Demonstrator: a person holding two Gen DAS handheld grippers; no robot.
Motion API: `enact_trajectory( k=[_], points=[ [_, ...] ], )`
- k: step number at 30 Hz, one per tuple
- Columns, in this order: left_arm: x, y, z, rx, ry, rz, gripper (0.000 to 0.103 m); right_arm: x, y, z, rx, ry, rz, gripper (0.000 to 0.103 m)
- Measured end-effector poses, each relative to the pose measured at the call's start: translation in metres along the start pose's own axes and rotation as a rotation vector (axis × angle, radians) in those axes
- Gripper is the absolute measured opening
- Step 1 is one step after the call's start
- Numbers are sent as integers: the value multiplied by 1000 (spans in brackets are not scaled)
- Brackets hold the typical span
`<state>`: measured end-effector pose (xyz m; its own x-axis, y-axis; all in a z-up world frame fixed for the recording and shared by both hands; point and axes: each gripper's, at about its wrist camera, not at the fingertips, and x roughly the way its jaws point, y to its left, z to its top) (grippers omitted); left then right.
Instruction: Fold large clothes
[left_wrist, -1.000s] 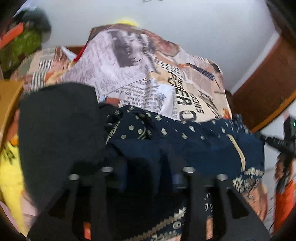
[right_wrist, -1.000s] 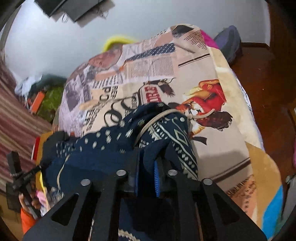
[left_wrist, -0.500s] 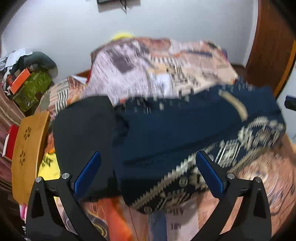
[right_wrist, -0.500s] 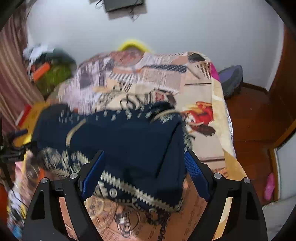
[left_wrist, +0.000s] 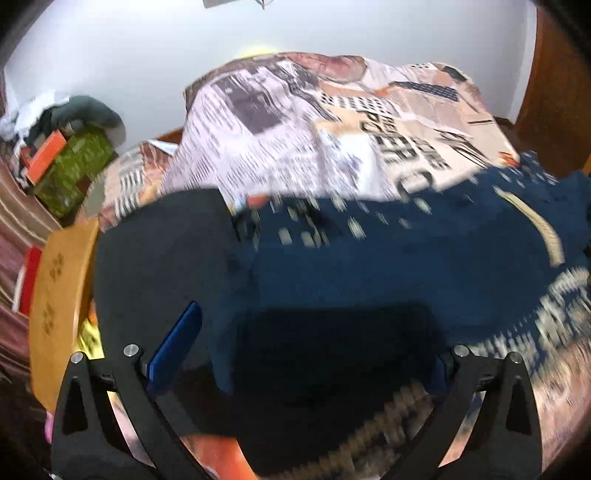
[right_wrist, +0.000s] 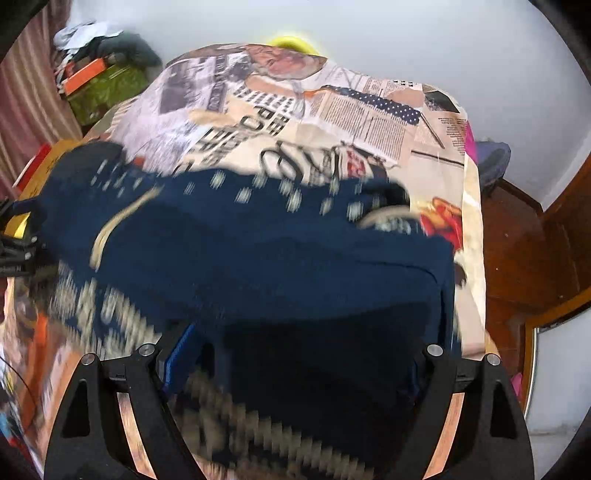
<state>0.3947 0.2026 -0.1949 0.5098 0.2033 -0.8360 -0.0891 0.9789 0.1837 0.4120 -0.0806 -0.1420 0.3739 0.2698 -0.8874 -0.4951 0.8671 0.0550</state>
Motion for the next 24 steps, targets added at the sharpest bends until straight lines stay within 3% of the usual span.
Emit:
enact_trajectory(
  k=[2,6,9,11,18,24],
  points=[
    [10,2,17,-8,5,41,103,9,-6,20,20,-6,-43,84],
    [13,29,50,-155,-31,77,103,6,-17,56,116,-107,-161,84],
    [3,48,58,-259,-65,15,103,-7,-16,63,141,-169,-142,84],
    [-2,50,54,-273,-74,-4,103,-10,-11,60,126,-173,-107,84],
    [-32,43,9,-276,-94,-54,103,-26,19,19,-13,-178,-88,84],
    [-61,47,-51,-348,-112,-133,103,-15,36,-29,-104,-101,-75,84]
  ],
)
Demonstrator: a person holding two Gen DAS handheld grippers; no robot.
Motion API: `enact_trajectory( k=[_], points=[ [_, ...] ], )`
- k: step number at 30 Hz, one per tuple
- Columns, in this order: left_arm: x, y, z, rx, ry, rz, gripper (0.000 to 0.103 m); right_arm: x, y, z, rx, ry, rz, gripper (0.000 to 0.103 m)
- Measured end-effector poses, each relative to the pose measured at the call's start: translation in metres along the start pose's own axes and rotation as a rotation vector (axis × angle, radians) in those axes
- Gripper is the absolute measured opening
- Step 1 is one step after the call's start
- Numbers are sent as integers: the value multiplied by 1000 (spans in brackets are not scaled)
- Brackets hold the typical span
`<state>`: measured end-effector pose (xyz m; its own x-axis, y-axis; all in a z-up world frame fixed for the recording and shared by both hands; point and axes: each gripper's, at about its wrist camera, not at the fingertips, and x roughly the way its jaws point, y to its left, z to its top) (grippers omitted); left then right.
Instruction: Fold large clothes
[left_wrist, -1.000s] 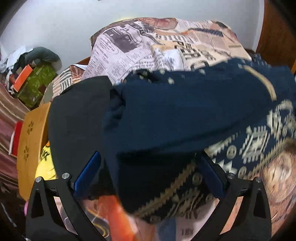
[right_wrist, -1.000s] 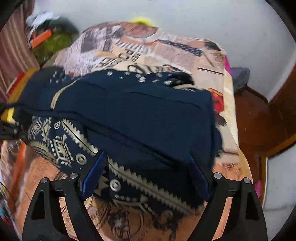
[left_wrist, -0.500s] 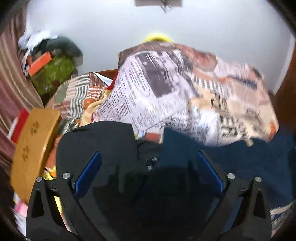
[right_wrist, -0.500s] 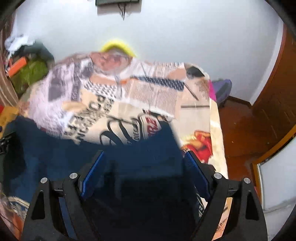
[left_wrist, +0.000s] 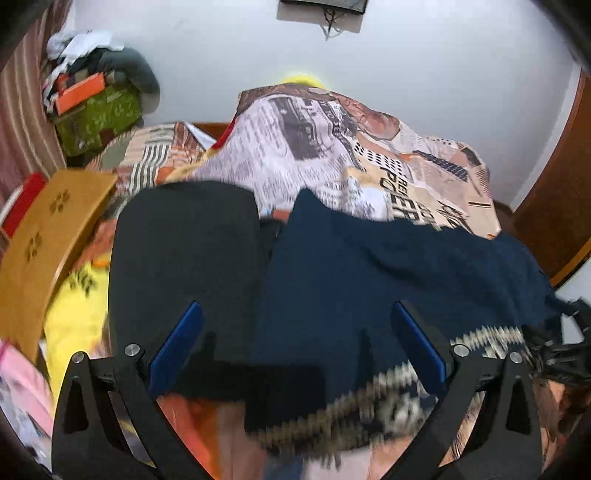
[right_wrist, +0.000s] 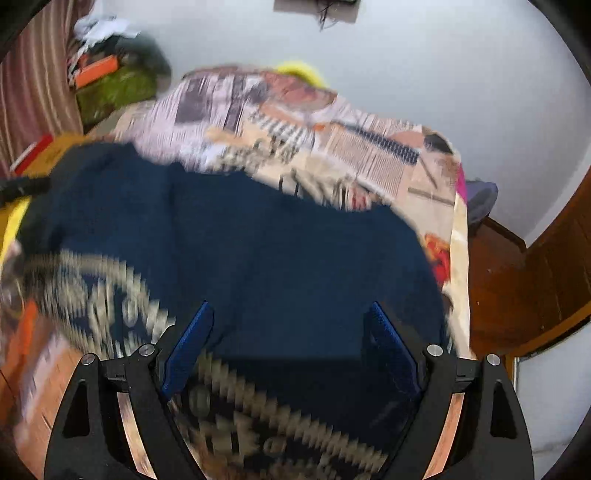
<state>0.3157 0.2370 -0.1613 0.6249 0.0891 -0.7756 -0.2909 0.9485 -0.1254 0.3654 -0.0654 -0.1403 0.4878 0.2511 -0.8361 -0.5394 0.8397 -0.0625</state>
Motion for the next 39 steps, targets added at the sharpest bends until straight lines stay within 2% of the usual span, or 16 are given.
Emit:
enact_trajectory(
  k=[3,7,12,17,23,29,31,32,34,35,39],
  points=[
    [-13,14,-23,-86,6,-44,103,-3,-2,-24,26,7,-2,84],
    [-24,36,-54,-236,37,-110,103,-8,-26,-40,167,57,71,86],
    [-17,51,-83,-386,85,-194,103,-12,-43,-58,286,80,114,87],
    [11,53,-97,-533,144,-342,103,-17,-33,-64,260,82,95,87],
    [50,53,-101,-683,157,-432,103,-13,-35,-65,261,89,104,87],
    [81,40,-97,-793,173,-564,100,-10,-36,-67,270,92,126,89],
    [84,31,-94,-797,178,-583,83,-9,-35,-67,267,93,125,90],
    [83,26,-91,-785,178,-576,78,-9,-35,-66,264,94,122,90],
    [78,19,-82,-761,161,-555,58,-10,-34,-66,260,92,117,90],
    [71,15,-77,-741,147,-533,55,-11,-34,-66,259,91,114,90],
    [49,-4,-56,-605,127,-406,31,-18,-31,-63,245,82,93,90]
  ],
)
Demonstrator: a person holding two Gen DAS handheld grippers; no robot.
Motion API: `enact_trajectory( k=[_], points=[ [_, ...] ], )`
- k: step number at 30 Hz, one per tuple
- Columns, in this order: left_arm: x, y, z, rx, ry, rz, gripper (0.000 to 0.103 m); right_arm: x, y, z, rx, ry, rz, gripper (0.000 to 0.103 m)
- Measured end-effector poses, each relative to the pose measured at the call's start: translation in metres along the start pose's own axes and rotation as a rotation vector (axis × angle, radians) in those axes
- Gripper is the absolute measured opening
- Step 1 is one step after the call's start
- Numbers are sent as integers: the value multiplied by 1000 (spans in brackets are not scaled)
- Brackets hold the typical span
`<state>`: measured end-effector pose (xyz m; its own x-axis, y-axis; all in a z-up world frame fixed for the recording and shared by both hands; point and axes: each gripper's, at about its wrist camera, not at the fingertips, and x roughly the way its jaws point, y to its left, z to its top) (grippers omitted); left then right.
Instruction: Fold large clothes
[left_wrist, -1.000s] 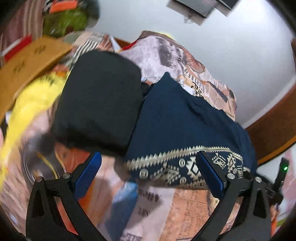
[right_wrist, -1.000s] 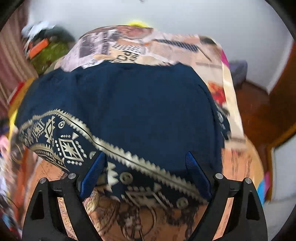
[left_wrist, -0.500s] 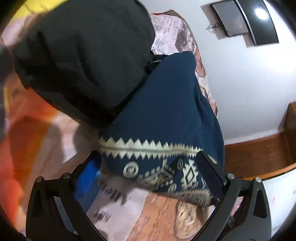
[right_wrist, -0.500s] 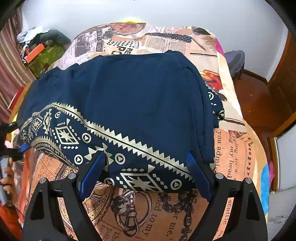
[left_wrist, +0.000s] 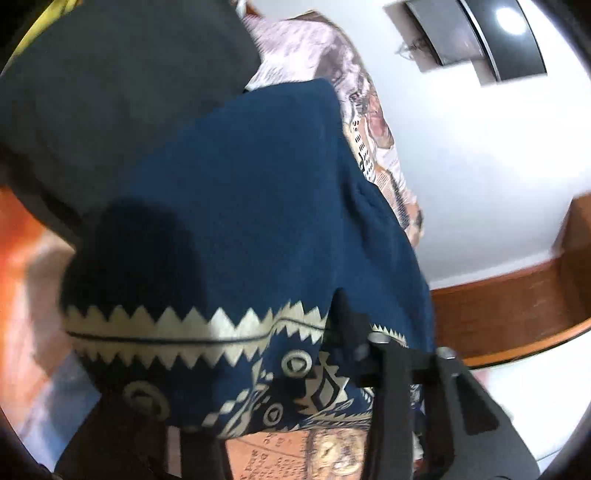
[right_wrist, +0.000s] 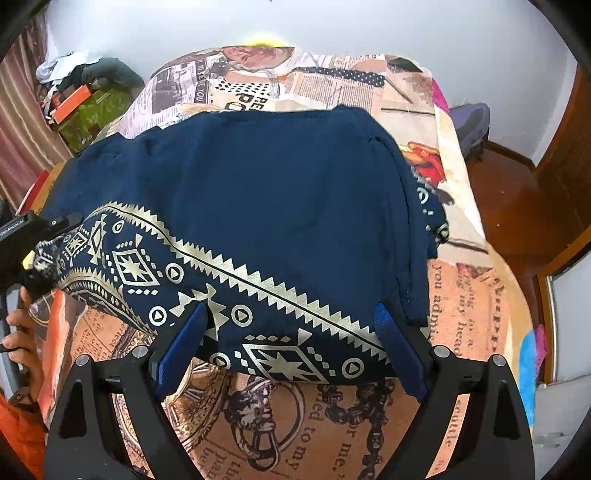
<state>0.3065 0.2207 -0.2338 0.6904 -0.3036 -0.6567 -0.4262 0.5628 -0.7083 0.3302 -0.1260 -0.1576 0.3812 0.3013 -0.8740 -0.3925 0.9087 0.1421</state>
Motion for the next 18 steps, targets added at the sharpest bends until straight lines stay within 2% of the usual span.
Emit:
enact_trajectory(
  k=[5,11,15,18],
  points=[
    [-29,-39,-1,134,-89,68,9,-20,10,13,-18,-47,-2,90],
    [-85,-93,-9,346,-237,93,6,-42,40,44,-42,-132,37,90],
    [-116,-114,-22,484,-345,166,6,-40,68,58,-51,-136,122,90],
    [-128,-124,-36,573,-410,240,6,-24,93,57,-73,-102,199,90]
  ],
)
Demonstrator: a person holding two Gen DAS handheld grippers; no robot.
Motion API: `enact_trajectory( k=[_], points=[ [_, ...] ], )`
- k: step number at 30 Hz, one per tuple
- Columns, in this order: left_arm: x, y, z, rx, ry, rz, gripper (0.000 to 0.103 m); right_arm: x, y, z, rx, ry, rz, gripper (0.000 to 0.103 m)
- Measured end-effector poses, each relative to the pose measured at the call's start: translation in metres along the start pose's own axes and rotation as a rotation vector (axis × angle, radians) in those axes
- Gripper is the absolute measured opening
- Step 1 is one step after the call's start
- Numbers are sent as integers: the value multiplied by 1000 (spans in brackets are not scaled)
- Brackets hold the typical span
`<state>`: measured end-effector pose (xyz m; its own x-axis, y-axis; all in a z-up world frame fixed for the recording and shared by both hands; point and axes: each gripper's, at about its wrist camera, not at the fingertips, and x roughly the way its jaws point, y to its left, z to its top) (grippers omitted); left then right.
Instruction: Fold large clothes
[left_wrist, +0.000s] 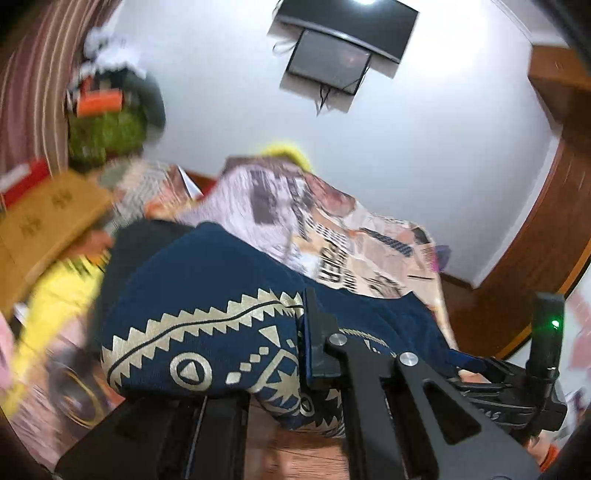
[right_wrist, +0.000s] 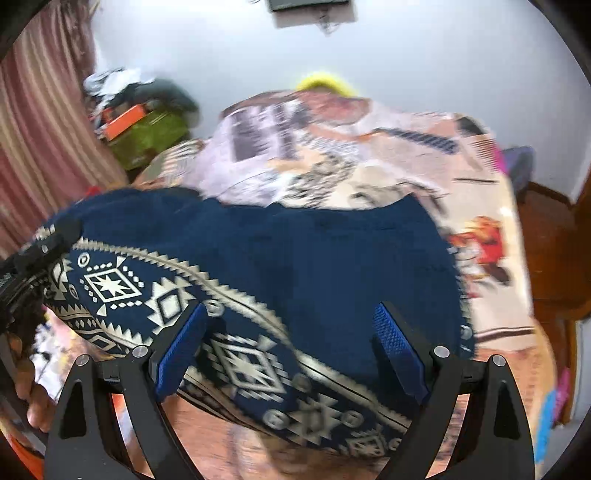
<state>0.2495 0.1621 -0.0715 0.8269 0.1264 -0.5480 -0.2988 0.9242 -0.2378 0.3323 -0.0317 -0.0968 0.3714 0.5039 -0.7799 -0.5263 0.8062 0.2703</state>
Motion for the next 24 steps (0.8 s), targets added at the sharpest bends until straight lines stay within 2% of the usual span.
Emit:
enact_trajectory(
  k=[3,7,11,14,16,20,23,24],
  points=[
    [6,-2,-6,74,-7,43,6,34,19,-12,-16,71,41,90],
    [32,4,-19,112,57,61,5,79,36,-32,-40,182,78,91],
    [37,-4,-22,154,64,49,5,84,43,-37,-97,172,52,94],
    [32,-26,-19,216,55,8,5,70,33,-33,-89,191,90,94],
    [31,-45,-17,265,49,-27,5,47,16,-34,-46,155,79,94],
    [44,-92,-26,343,89,-113,5,-11,-41,-46,49,44,-7,94],
    [56,-134,-49,451,135,-158,5,-43,-82,-57,128,7,-102,94],
    [63,-148,-61,476,174,-196,5,-53,-95,-60,153,-2,-132,94]
  ],
)
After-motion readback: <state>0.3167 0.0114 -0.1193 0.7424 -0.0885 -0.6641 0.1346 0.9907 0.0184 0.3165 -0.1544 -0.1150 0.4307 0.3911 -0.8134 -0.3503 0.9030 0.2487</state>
